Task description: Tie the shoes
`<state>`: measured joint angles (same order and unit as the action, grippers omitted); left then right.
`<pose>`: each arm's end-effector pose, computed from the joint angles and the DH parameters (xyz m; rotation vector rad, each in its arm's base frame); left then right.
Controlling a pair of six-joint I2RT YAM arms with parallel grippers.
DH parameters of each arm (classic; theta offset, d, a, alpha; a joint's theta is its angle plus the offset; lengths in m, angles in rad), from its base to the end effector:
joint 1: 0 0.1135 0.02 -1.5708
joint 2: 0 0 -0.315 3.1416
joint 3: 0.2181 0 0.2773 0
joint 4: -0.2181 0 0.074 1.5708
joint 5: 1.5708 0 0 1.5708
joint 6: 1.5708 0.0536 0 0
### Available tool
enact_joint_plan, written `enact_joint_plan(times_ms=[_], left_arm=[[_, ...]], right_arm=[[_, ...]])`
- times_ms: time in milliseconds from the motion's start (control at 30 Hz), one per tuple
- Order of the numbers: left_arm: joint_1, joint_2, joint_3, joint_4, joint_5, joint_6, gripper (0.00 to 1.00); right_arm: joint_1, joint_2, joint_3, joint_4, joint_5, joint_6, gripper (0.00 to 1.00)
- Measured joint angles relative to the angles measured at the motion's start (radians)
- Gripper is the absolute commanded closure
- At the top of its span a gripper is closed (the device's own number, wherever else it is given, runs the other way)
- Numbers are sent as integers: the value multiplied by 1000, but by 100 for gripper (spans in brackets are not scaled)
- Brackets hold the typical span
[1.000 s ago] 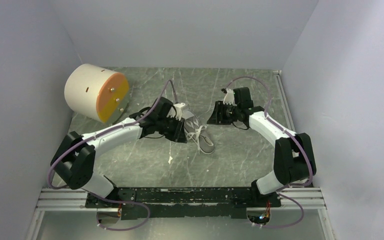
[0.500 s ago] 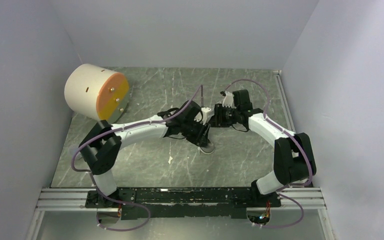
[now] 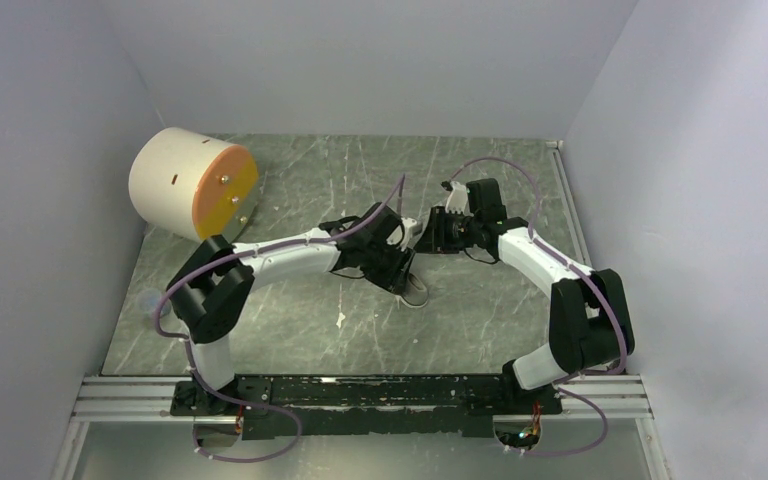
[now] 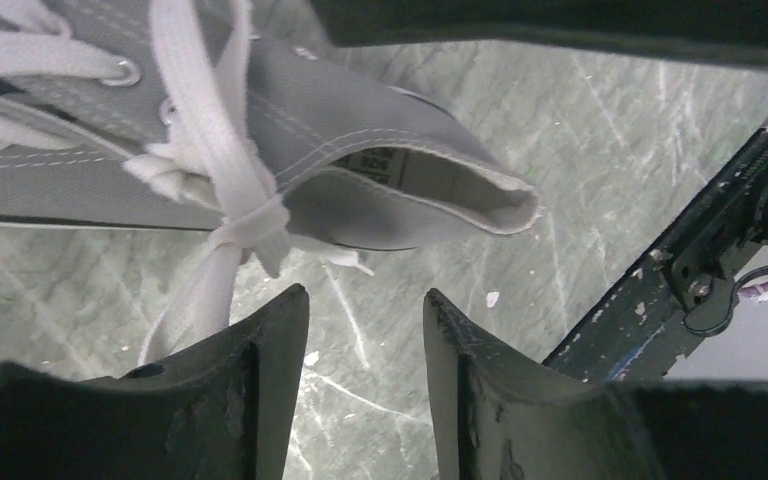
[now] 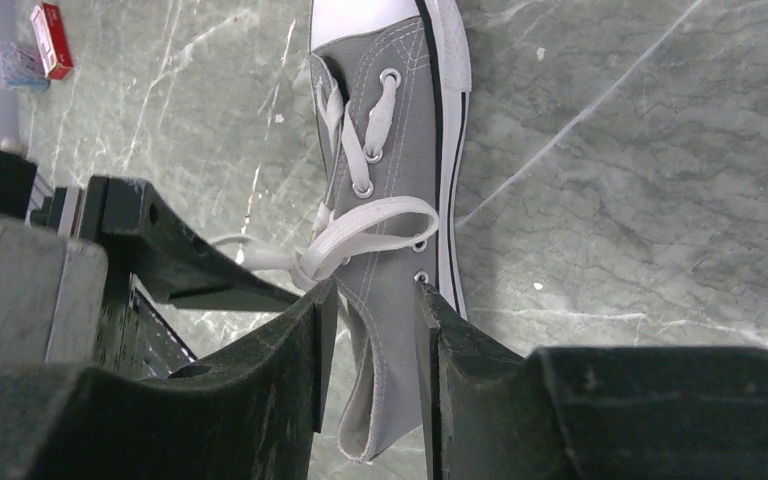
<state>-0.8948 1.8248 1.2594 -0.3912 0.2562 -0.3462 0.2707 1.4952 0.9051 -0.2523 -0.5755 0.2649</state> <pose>0.2600 -0.3458 0.2212 0.8318 2.5516 -0.7755 0.3138 0.1174 0.2380 -0.2809 2.4272 0.9379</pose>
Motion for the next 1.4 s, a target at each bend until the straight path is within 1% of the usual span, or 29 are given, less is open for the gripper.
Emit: enact_joint_plan(times_ms=[67, 167, 267, 367, 433, 600, 667, 700, 733, 800, 900, 933, 1100, 1167, 1200, 1267, 1333, 1400], left_arm=[[12, 0, -10, 3, 0, 9, 45], [39, 3, -15, 6, 3, 26, 47], [65, 11, -15, 10, 9, 44, 53], [85, 27, -8, 13, 17, 59, 57], [89, 38, -1, 13, 21, 66, 55], [89, 42, 3, 13, 32, 73, 40], [89, 40, 3, 12, 34, 74, 38], [89, 37, 2, 11, 34, 74, 40], [89, 31, 2, 11, 34, 74, 44], [90, 16, -1, 13, 37, 72, 55], [99, 6, -4, 29, 64, 69, 68], [101, 7, -4, 35, 73, 67, 70], [106, 27, -4, 55, 108, 66, 72], [106, 38, -4, 55, 112, 66, 77], [107, 41, -4, 55, 114, 66, 85], [107, 45, -4, 55, 116, 67, 92], [107, 45, -4, 55, 119, 68, 95], [108, 46, -5, 55, 123, 70, 95]], right_arm=[[0, -1, 0, 0, 0, 0, 62], [0, -1, 0, -1, 2, -1, 62], [0, -2, 0, -1, 3, 0, 62], [1, -2, 0, -1, 3, 0, 62], [1, -2, 0, 0, 2, 0, 62], [1, -2, 0, -1, 2, 0, 62], [1, -2, 0, 0, 2, 0, 63], [1, -2, 0, 0, 2, 0, 63], [1, -2, 0, 0, 2, 0, 63], [1, -2, 0, 0, 2, 0, 63], [1, -2, 0, 0, -1, 0, 63], [1, -2, 0, -1, -1, 0, 63], [1, -2, 0, -1, -1, 0, 63], [1, -2, 0, -1, -1, -1, 63], [1, -2, 0, -1, -1, -1, 63], [1, -2, 0, -1, -1, -1, 63], [1, -2, 0, -1, -1, -1, 63], [1, -2, 0, -2, -2, -1, 59]])
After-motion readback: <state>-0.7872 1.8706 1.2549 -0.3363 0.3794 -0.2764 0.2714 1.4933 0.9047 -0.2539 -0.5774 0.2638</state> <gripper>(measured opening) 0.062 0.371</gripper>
